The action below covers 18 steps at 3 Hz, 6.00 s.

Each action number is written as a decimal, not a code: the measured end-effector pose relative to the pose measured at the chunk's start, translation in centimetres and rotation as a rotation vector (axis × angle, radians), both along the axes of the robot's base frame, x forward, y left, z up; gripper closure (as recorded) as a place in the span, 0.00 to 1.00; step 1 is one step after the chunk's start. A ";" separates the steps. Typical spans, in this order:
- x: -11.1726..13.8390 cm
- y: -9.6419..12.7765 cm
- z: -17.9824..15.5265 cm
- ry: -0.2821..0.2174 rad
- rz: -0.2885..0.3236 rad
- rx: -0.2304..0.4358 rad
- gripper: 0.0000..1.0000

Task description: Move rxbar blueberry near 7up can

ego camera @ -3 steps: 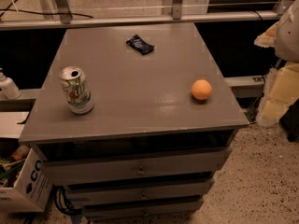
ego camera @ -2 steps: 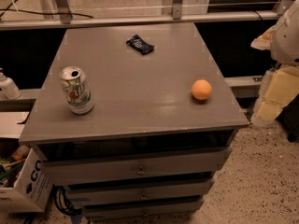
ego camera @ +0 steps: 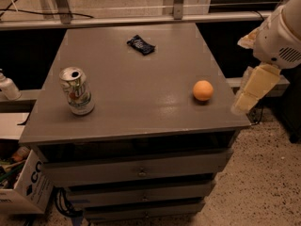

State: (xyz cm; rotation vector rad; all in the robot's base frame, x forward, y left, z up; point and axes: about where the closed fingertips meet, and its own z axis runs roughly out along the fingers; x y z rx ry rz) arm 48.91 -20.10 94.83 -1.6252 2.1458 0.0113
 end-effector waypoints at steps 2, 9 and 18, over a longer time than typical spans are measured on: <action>7.7 2.6 -1.6 -0.112 -0.014 0.166 0.00; 24.2 11.7 -4.2 -0.219 -0.105 0.485 0.00; 35.7 20.2 -12.9 -0.036 -0.209 0.463 0.87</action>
Offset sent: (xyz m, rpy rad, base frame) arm 0.1328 0.0379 -0.0256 0.2869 -0.1832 -0.0379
